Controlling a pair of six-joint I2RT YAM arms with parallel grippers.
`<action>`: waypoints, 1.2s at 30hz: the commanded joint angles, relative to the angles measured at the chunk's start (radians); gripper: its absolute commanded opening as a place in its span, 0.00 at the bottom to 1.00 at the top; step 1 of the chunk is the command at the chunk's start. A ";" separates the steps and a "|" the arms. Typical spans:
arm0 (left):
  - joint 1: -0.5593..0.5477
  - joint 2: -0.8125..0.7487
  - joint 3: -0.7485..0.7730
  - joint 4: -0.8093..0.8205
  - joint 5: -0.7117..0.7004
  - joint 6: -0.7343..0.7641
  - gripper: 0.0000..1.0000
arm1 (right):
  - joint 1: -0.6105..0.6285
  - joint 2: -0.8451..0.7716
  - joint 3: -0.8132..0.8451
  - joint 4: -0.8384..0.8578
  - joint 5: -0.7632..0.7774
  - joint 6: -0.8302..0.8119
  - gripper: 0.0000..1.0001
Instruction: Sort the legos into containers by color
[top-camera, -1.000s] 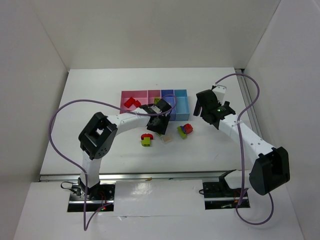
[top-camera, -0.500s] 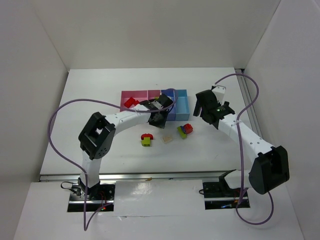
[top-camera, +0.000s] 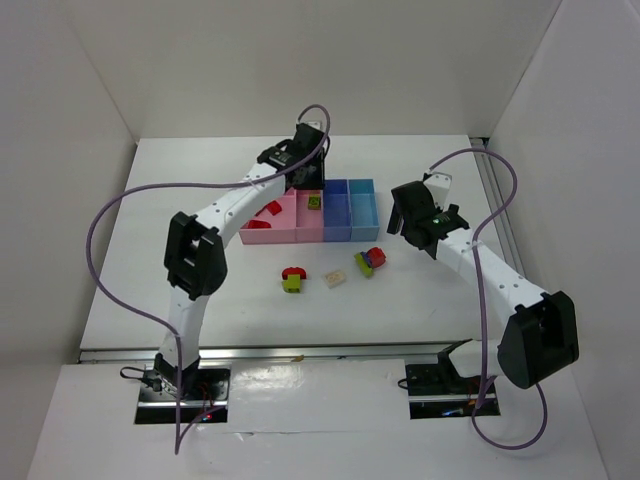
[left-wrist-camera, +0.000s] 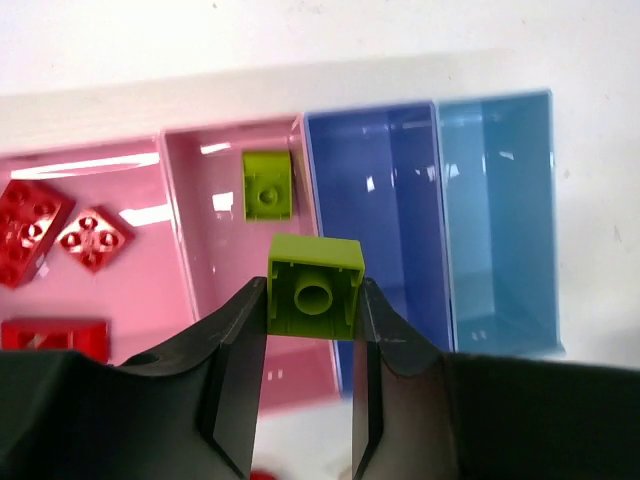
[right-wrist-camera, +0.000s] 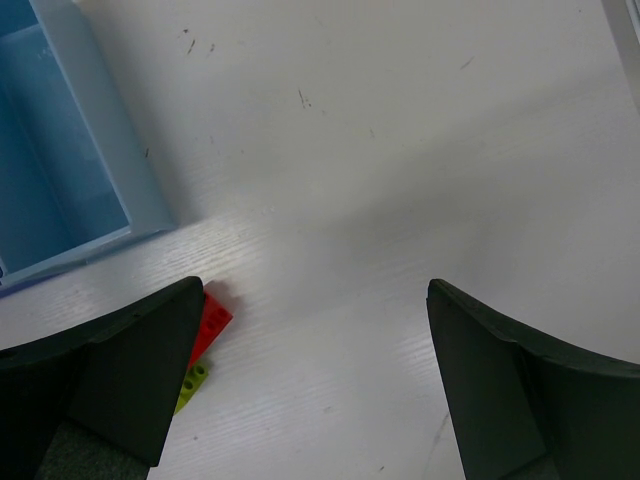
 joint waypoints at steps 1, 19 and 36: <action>0.000 0.104 0.098 -0.078 -0.010 -0.006 0.12 | 0.006 -0.019 0.008 0.013 0.032 0.006 0.99; -0.009 -0.044 -0.039 -0.051 -0.046 -0.017 0.78 | 0.006 -0.019 0.017 -0.009 0.034 0.006 0.99; -0.193 -0.539 -0.770 -0.091 0.102 -0.186 0.88 | 0.015 0.017 0.035 0.017 0.000 -0.006 0.99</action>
